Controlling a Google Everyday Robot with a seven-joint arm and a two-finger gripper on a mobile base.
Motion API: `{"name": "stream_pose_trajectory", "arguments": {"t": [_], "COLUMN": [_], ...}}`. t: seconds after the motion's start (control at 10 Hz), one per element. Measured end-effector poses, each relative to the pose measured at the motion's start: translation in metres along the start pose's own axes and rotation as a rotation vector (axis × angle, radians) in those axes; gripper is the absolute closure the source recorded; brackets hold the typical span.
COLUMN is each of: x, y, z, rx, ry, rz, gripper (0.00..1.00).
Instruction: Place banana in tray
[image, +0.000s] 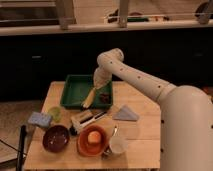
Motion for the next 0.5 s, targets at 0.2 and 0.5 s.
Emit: {"name": "stream_pose_trajectory", "arguments": {"t": [0.2,0.5], "x": [0.006,0.012], "y": [-0.01,-0.018], "z": [0.002,0.003], "rx": [0.006,0.016], "ry": [0.001,0.0], "rz": [0.013,0.036], "gripper": [0.99,0.99]}}
